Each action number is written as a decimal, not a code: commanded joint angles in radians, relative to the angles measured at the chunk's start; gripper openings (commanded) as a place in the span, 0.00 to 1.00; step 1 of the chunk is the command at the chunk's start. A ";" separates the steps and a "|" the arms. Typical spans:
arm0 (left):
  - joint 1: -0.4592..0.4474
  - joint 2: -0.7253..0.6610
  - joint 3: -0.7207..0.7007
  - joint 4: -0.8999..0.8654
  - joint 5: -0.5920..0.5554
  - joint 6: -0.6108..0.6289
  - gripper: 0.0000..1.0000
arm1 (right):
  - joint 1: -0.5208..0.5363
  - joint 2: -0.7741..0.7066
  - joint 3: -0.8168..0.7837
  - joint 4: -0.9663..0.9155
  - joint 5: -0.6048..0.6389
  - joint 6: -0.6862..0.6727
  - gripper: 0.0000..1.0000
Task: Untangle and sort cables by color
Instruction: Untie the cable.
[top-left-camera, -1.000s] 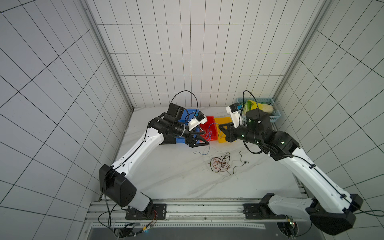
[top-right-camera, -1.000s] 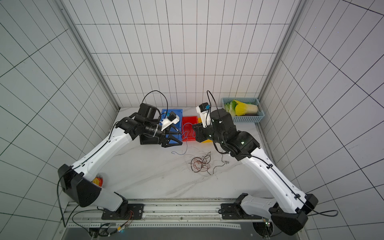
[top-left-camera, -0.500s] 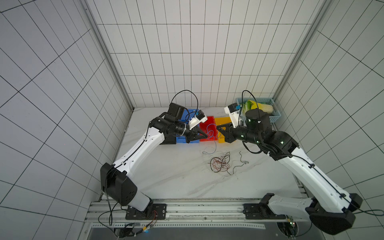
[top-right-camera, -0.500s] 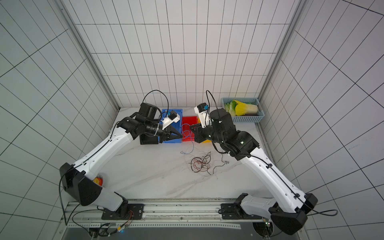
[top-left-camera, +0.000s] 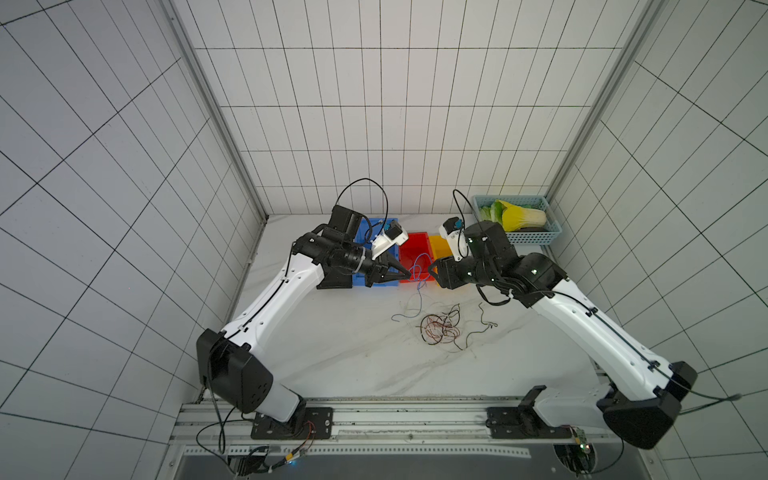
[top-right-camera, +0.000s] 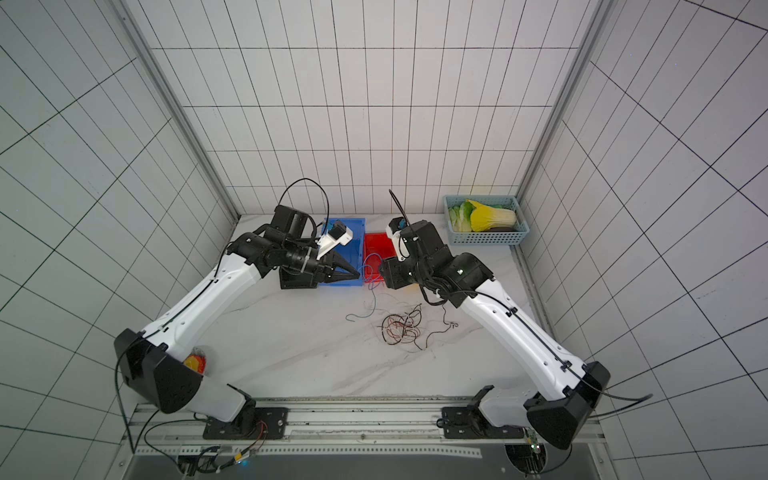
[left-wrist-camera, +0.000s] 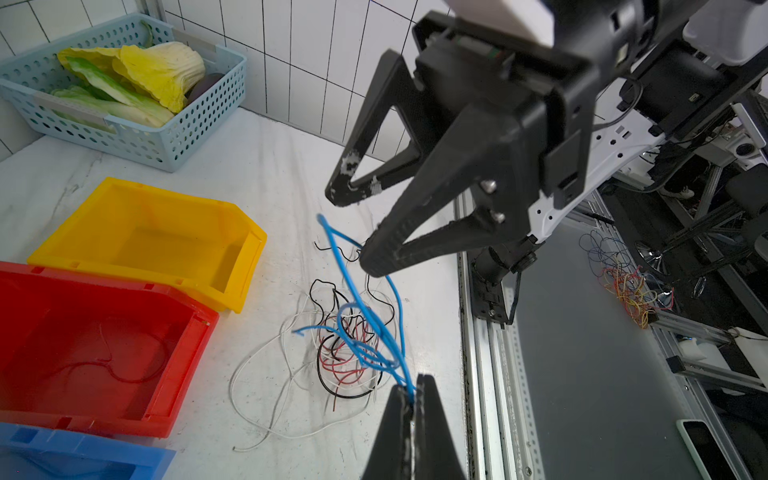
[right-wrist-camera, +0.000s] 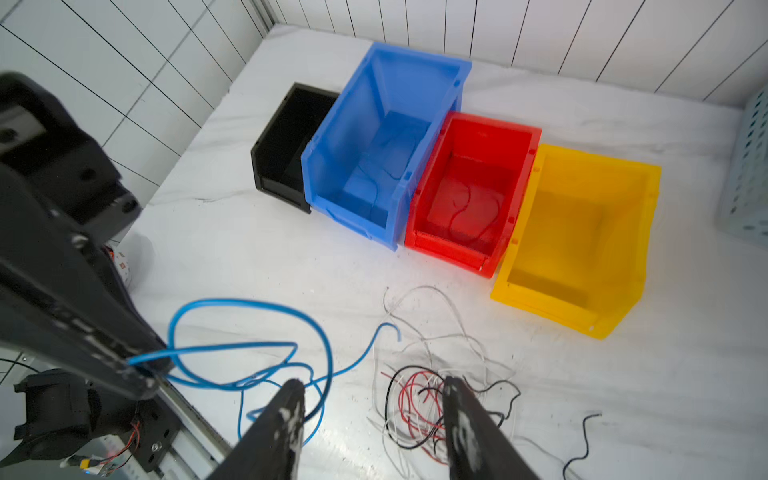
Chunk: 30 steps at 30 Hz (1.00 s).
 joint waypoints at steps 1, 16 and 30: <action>0.027 -0.025 0.005 0.045 0.015 -0.080 0.00 | 0.005 -0.101 0.010 -0.029 -0.026 -0.010 0.43; 0.035 -0.020 0.009 0.061 0.056 -0.117 0.00 | 0.049 -0.078 -0.061 0.205 -0.205 0.026 0.42; 0.034 -0.017 0.019 0.062 0.078 -0.131 0.00 | 0.047 -0.014 -0.033 0.243 -0.211 0.046 0.42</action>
